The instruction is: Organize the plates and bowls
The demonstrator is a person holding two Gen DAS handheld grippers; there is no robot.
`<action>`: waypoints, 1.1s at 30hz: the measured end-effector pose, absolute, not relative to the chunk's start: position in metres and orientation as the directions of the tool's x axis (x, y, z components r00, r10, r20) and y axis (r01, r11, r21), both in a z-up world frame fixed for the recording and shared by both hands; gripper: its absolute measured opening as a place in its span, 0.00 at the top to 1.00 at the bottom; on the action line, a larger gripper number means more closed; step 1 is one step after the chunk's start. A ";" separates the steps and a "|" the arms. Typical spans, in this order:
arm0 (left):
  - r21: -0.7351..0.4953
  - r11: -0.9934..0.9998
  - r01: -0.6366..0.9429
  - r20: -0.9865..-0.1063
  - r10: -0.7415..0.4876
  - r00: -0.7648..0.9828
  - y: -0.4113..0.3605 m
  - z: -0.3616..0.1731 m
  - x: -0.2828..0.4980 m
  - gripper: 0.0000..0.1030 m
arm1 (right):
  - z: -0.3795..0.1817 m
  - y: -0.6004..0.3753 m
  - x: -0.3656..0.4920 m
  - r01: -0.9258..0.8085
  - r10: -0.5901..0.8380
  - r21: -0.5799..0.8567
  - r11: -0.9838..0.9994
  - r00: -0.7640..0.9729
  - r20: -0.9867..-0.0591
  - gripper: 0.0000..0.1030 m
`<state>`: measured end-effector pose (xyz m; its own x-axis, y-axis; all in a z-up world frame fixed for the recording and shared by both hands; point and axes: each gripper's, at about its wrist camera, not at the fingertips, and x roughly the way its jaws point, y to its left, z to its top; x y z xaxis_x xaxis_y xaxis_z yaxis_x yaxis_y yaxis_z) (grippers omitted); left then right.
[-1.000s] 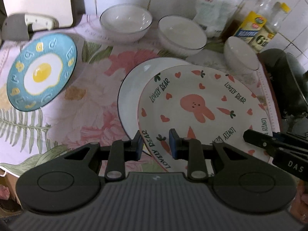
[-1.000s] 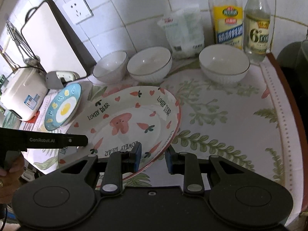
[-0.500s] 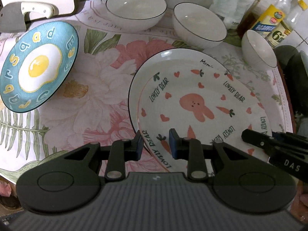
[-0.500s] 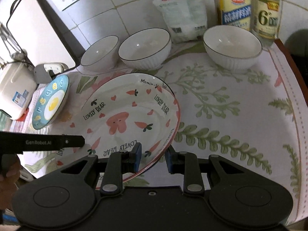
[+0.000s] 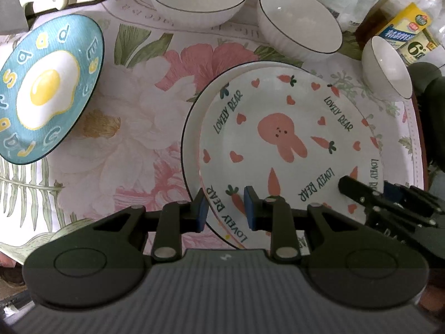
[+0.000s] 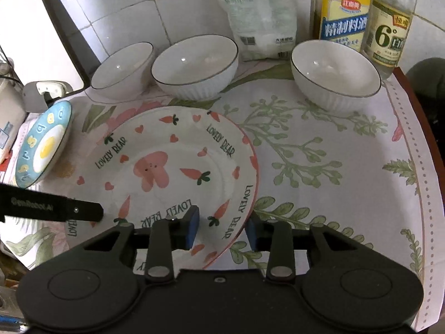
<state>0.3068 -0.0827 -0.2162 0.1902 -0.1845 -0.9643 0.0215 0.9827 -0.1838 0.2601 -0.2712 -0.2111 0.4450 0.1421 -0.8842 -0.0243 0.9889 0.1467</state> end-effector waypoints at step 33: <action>-0.120 0.977 0.176 -0.968 -0.155 0.197 -0.043 -0.130 0.262 0.52 | -0.136 -0.206 0.216 -0.020 -0.037 -0.051 0.999 0.437 -0.899 0.50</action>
